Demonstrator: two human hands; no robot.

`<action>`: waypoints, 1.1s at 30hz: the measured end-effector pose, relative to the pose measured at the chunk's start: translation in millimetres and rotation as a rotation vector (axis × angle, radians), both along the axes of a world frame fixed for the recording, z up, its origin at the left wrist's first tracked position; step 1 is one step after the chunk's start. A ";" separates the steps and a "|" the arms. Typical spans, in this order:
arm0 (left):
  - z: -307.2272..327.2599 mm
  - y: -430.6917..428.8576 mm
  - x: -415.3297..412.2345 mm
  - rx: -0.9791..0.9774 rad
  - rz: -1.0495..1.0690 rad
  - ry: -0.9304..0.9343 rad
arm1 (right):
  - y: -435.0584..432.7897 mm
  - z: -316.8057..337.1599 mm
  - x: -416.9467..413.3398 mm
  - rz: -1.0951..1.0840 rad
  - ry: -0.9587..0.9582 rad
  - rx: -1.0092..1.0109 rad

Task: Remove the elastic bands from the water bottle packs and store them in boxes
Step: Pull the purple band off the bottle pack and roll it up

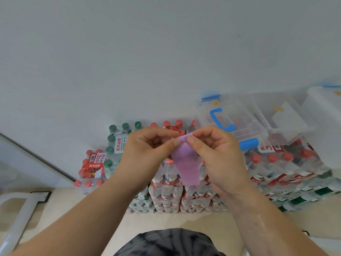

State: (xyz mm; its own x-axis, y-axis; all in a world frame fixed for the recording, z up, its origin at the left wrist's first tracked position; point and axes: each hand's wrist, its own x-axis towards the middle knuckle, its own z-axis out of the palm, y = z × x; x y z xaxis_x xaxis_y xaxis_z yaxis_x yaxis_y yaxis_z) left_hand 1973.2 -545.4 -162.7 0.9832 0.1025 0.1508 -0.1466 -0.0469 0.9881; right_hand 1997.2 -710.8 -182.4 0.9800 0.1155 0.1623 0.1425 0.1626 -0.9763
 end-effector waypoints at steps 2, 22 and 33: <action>-1.6 -0.2 0.4 0.015 -0.008 0.002 | -0.2 -0.1 -0.2 0.008 0.005 0.002; -5.9 4.3 1.5 0.088 0.012 -0.019 | 0.7 -5.3 -1.5 0.037 0.034 -0.033; -8.8 6.7 -0.6 0.186 0.028 -0.027 | -1.6 -5.0 -0.2 0.039 -0.018 -0.090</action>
State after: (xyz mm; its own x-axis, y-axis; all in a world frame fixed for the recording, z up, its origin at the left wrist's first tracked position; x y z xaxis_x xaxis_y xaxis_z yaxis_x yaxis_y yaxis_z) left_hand 1972.6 -538.7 -171.5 0.9758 0.0979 0.1955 -0.1685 -0.2330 0.9578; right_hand 1997.0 -712.4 -187.5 0.9714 0.1686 0.1672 0.1555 0.0805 -0.9846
